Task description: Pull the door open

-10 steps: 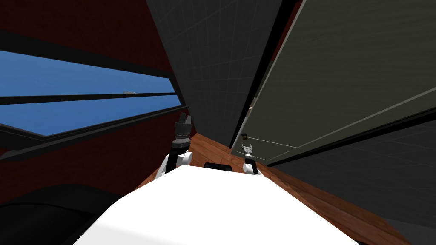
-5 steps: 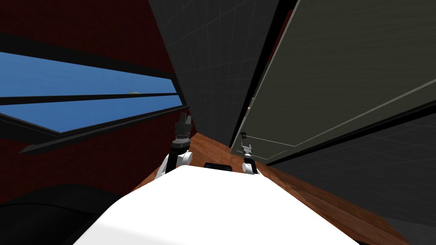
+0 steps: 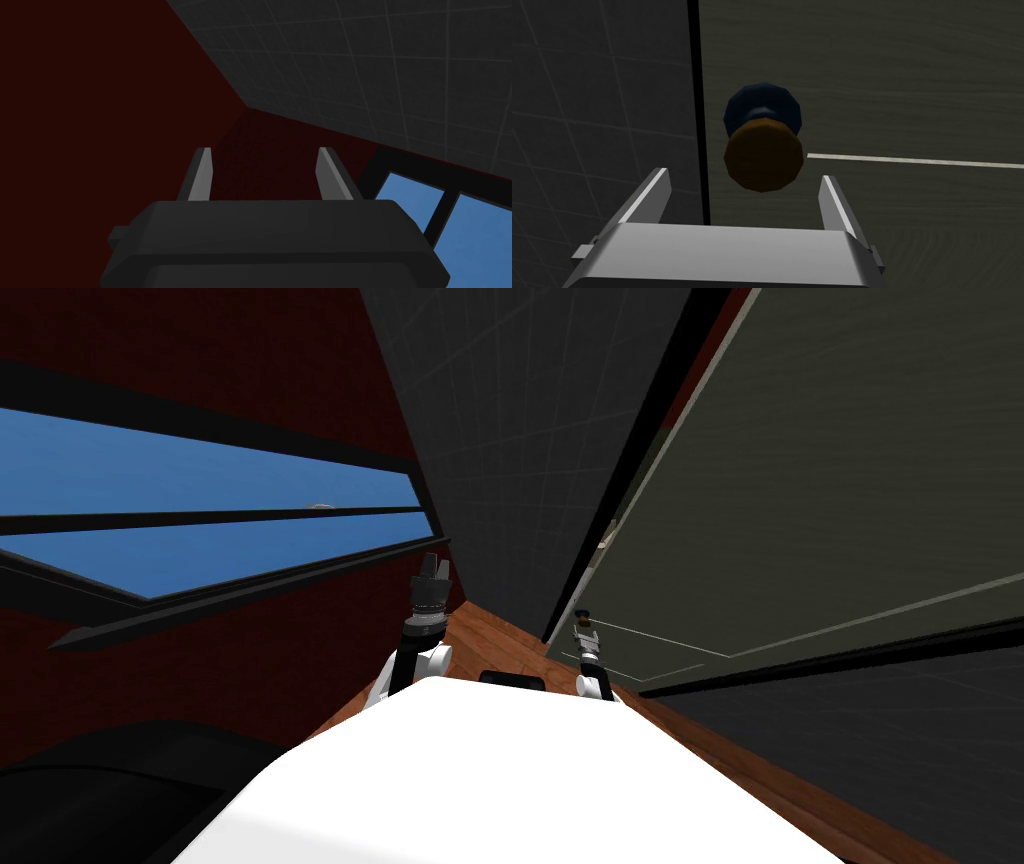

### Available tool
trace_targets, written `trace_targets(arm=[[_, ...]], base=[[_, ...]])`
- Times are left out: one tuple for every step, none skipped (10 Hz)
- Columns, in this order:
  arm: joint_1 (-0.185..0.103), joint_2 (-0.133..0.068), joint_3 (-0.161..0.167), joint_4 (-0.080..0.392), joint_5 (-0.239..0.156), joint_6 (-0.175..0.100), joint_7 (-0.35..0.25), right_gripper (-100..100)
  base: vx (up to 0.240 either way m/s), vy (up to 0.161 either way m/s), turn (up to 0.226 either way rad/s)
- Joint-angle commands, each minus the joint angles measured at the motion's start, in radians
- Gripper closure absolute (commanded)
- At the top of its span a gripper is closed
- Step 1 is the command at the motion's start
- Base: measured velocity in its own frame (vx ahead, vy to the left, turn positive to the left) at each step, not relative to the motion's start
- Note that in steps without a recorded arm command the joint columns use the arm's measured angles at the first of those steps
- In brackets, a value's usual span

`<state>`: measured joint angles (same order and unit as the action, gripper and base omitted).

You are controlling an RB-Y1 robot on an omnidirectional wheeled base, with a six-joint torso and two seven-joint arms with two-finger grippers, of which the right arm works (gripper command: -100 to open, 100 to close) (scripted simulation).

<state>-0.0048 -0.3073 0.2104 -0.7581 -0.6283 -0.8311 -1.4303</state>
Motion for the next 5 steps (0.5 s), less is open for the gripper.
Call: trace_targets(arm=[[-0.009,-0.012,0.002,0.036,0.0,-0.02,-0.025,-100],[-0.002,-0.029,-0.006,0.046,-0.006,-0.03,-0.044,-100],[0.002,-0.038,-0.009,0.051,-0.009,-0.035,-0.053,-100],[-0.002,-0.033,-0.008,0.044,-0.008,-0.025,-0.045,-100],[-0.002,-0.033,-0.008,0.044,-0.008,-0.025,-0.045,100]], base=[[0.149,0.002,0.041],[0.146,-0.011,0.094],[0.192,-0.032,0.11],[0.089,-0.02,0.023],[-0.013,-0.002,-0.038]])
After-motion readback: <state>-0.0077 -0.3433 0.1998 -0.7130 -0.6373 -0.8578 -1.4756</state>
